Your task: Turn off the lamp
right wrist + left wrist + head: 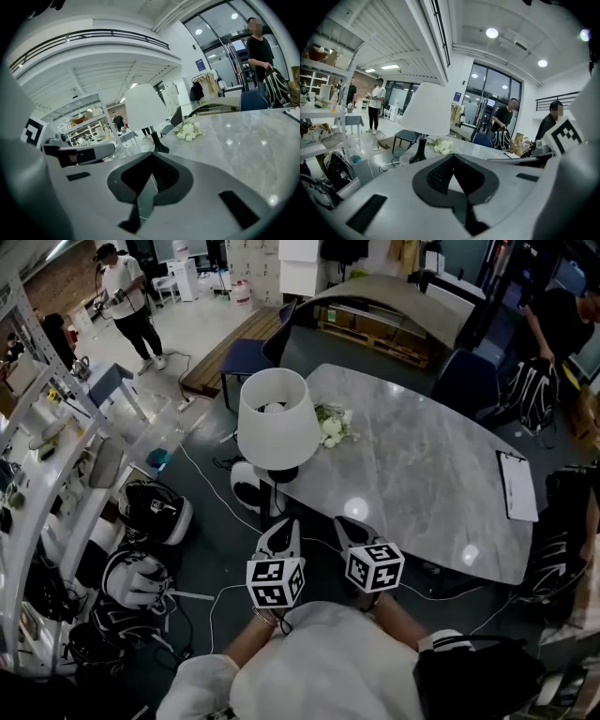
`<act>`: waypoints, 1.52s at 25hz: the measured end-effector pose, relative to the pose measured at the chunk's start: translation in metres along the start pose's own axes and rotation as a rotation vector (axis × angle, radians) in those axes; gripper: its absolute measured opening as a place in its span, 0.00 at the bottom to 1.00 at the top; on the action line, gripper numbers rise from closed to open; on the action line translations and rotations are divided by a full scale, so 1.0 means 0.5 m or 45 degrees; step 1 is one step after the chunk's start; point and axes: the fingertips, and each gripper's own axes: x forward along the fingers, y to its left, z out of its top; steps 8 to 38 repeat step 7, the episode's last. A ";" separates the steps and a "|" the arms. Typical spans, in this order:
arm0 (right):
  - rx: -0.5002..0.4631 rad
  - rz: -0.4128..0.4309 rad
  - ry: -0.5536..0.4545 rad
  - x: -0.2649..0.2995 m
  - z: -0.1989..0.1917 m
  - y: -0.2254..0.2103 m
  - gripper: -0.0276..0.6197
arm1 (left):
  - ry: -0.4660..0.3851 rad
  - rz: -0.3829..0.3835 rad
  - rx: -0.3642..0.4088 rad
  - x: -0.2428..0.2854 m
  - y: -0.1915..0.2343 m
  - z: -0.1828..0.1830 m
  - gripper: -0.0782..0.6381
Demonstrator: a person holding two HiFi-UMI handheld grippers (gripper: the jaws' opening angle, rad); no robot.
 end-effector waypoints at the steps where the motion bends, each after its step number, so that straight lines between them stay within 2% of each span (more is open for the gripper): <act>1: 0.002 0.000 -0.001 -0.002 0.000 0.000 0.04 | 0.003 -0.001 0.000 0.000 -0.001 -0.002 0.12; 38: 0.014 0.001 -0.002 -0.010 -0.008 0.004 0.04 | 0.013 0.001 -0.005 -0.006 -0.003 -0.012 0.12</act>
